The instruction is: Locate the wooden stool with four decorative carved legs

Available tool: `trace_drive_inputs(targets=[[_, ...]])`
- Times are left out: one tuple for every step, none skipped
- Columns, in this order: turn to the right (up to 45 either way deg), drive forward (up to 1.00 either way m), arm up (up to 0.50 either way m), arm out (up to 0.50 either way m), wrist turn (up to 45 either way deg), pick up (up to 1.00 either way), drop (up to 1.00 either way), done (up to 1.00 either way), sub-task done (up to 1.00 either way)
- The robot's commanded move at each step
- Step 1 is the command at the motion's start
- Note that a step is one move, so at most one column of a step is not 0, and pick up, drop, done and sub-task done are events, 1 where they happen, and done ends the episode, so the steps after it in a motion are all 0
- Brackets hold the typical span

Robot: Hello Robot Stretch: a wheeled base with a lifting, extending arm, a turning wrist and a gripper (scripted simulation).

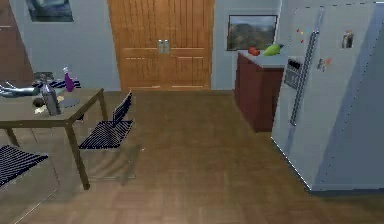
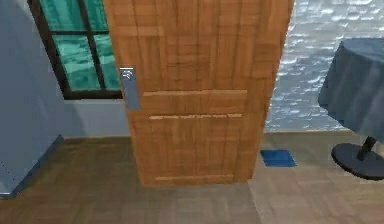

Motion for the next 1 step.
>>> trace_drive_inputs(targets=[[0.0,1.00,0.00,0.00,0.0,0.00,0.00,0.00,0.00]])
